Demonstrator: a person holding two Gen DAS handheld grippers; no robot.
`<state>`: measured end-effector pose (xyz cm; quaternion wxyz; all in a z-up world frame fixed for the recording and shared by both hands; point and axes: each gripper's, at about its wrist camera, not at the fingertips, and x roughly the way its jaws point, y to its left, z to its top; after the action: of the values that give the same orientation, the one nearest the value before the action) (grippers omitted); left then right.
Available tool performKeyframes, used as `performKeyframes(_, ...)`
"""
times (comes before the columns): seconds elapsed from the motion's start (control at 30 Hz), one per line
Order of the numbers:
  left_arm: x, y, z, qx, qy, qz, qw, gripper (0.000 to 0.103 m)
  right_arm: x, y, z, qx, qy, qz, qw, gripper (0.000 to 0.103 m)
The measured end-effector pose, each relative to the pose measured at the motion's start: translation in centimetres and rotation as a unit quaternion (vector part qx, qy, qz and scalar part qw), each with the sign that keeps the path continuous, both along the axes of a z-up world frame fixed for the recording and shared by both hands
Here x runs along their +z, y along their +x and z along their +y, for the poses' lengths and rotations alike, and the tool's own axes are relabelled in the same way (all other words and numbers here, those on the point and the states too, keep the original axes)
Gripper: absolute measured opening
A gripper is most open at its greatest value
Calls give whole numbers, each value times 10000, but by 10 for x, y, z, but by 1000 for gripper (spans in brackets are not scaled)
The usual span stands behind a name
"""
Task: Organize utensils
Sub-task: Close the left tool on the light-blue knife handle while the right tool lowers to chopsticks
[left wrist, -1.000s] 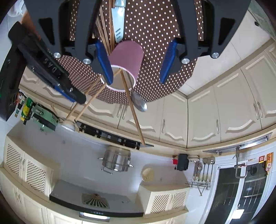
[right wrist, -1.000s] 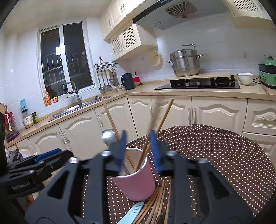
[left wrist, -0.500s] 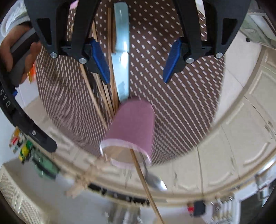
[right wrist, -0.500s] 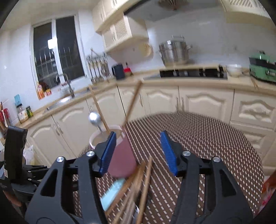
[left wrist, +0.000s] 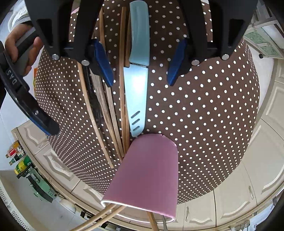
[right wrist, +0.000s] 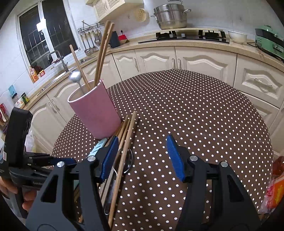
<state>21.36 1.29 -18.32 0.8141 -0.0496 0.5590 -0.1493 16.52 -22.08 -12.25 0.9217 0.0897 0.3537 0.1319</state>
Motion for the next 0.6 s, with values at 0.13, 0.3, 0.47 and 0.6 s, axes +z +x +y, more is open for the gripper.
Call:
performKeyframes(0.13, 2, 8, 2, 76, 82, -17, 9999, 43, -4, -2, 0, 30, 3, 68, 10000, 57)
performKeyframes(0.3, 2, 12, 2, 86, 268, -103, 9996, 32, -7, -2, 0, 34, 37, 133, 9999, 57)
performKeyframes(0.47, 2, 16, 6, 100, 24, -76, 9999, 18, -8, 4, 8, 159, -84, 309, 9994, 57)
performKeyframes(0.6, 4, 16, 9, 100, 71, -169, 9998, 18, -11, 15, 17, 326, -209, 650, 9971, 57)
